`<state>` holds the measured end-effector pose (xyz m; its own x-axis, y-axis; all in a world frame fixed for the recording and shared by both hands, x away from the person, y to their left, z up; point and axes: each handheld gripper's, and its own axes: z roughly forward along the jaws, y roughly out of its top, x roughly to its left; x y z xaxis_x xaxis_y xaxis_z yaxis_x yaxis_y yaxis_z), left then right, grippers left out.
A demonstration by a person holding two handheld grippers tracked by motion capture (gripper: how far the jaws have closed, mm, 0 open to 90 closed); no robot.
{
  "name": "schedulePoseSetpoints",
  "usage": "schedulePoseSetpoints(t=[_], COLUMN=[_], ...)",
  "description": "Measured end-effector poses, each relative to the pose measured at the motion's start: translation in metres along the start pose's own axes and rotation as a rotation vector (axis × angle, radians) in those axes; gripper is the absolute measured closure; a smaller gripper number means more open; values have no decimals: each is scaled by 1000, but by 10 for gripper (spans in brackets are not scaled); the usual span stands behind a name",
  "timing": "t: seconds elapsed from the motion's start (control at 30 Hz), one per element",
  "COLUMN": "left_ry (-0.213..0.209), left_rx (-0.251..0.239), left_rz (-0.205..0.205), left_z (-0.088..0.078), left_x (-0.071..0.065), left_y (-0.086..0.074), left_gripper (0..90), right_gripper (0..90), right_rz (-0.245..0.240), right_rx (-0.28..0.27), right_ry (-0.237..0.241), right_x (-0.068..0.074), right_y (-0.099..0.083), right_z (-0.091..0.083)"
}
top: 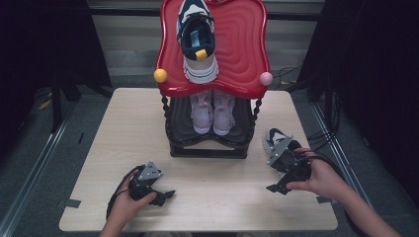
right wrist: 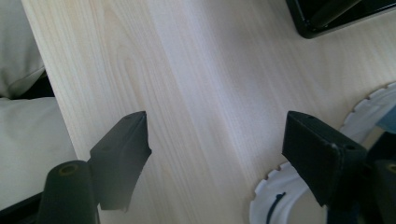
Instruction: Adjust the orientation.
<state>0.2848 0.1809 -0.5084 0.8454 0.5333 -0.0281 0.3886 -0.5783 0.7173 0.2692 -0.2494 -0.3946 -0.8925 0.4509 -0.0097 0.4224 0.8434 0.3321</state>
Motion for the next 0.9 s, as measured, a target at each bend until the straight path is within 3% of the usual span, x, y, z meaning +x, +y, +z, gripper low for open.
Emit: schedulePoseSetpoints(t=[0.27,0.57,0.9], left_ry=[1,2,4], left_rx=[0,1,2], left_rz=[2,2,4], left_z=[0,0,0], left_x=[0,0,0], left_y=[0,0,0], left_gripper=[94,90,87], right_gripper=[251,267,268], right_rz=[-12,-9,20], right_rx=[-12,20,56], right_ry=[-4,-59,-87], right_x=[-10,-23,-34], right_y=[2,-11,-28], right_z=[-15,-31,-28])
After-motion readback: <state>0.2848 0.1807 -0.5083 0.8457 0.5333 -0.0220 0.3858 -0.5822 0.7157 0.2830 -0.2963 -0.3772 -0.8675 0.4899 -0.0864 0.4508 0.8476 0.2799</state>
